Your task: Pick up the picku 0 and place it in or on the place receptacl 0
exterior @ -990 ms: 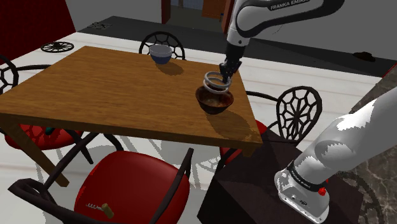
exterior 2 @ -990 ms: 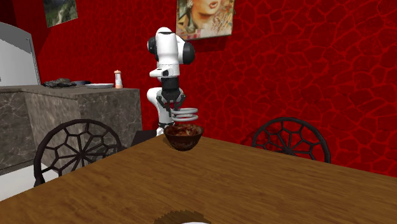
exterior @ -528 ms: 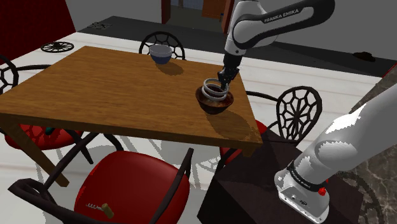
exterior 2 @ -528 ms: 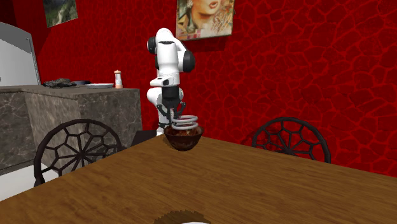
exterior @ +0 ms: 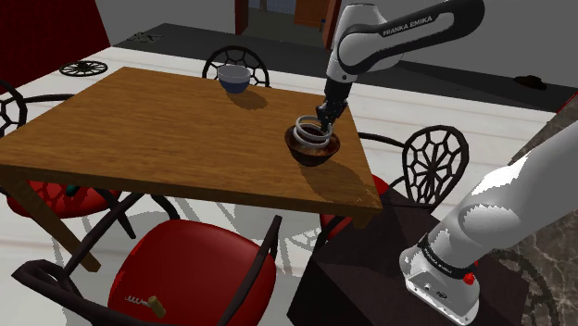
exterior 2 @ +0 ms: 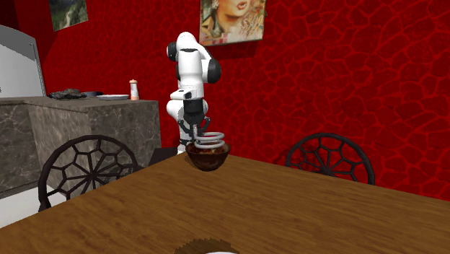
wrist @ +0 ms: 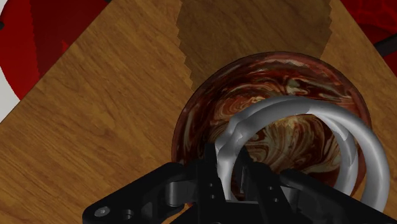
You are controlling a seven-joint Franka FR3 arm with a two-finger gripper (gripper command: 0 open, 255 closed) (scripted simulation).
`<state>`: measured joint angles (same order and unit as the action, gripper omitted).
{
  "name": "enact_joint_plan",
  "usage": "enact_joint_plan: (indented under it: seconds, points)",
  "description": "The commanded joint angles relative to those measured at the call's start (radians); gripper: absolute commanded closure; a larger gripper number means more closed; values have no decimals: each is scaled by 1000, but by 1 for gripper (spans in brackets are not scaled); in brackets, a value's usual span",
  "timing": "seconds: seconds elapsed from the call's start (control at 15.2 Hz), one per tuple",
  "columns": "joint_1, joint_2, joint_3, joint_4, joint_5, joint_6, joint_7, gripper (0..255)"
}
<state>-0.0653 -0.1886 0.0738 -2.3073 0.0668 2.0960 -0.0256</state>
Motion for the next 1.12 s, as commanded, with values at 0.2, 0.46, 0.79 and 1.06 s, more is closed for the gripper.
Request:
enact_joint_plan:
  seconds: [0.2,0.46,0.79,1.06]
  points:
    - [0,0,0,0,0,0,0,0]
    - [-2,-23,-3,46,-1,-69,0,0]
    - [-3,-39,-5,92,-3,-131,0,0]
    - [-3,-39,-5,92,-3,-131,0,0]
